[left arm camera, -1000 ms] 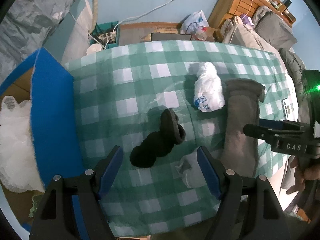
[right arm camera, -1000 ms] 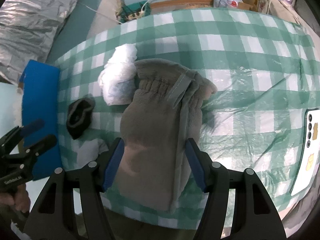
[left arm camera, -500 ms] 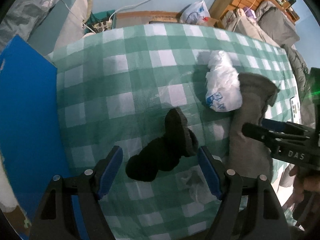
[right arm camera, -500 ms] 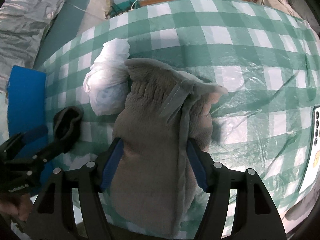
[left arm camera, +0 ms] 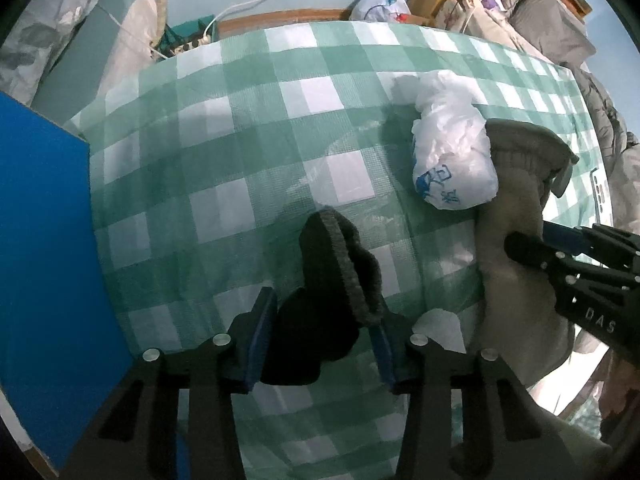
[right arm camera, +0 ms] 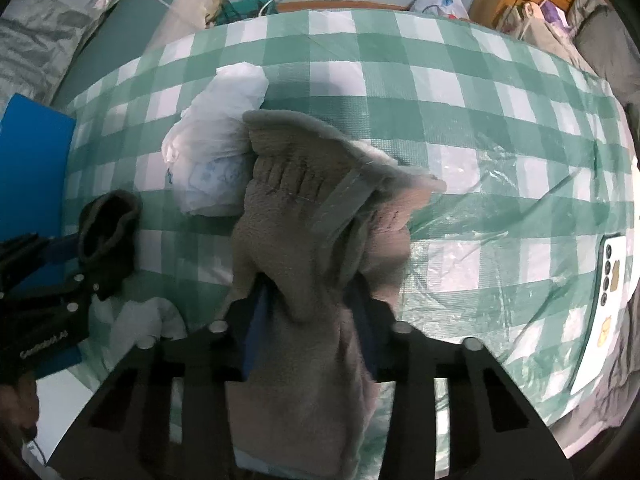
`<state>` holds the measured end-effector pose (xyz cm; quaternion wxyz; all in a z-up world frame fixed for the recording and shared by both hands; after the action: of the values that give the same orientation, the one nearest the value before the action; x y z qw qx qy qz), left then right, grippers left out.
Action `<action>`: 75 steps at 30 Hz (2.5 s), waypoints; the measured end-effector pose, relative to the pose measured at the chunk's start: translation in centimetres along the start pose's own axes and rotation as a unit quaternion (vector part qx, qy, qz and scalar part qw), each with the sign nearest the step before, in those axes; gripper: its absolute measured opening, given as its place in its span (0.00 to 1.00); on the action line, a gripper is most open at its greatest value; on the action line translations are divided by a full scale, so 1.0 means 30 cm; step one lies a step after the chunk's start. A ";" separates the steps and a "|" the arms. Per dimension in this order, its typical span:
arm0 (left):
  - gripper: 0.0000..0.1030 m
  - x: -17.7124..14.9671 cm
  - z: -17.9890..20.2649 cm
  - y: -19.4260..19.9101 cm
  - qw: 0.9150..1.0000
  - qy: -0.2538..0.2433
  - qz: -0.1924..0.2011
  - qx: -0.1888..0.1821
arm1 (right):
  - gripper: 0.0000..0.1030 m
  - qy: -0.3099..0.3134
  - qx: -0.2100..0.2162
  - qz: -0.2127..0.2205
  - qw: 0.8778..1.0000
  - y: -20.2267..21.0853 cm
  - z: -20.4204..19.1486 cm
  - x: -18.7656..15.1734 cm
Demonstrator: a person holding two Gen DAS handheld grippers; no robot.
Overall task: Organize soft objects
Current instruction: 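Grasp the black sock with the left gripper while the right gripper grasps the grey-brown mitten, then carry the black sock and mitten into the box and release both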
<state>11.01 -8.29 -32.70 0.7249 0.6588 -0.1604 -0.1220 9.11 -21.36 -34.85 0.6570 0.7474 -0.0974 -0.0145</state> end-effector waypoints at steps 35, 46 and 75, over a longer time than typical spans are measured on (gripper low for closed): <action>0.42 -0.116 0.029 0.318 0.994 0.045 0.095 0.001 | 0.11 0.064 0.043 0.091 0.993 0.311 -0.019 -0.061; 0.42 -0.148 0.025 0.412 0.991 0.063 0.121 0.007 | 0.11 0.091 0.056 0.120 0.987 0.414 -0.074 -0.056; 0.42 -0.364 -0.225 0.562 0.970 0.181 0.157 0.045 | 0.11 0.182 0.115 0.133 0.967 0.515 -0.377 -0.021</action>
<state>3.05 3.85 -17.25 0.7215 0.6683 -0.1336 0.1222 8.24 -12.00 -18.17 0.5691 0.7884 -0.0762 0.2205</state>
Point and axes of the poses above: each gripper's, at about its wrist camera, not at the fingertips, and y roughly against the way its jaws point, z to its right, x to its top, the point moved 4 cm from there along -y, roughly the way its jaws point, and after that the axes turned 3 degrees about -y, right-handed, at the moved point
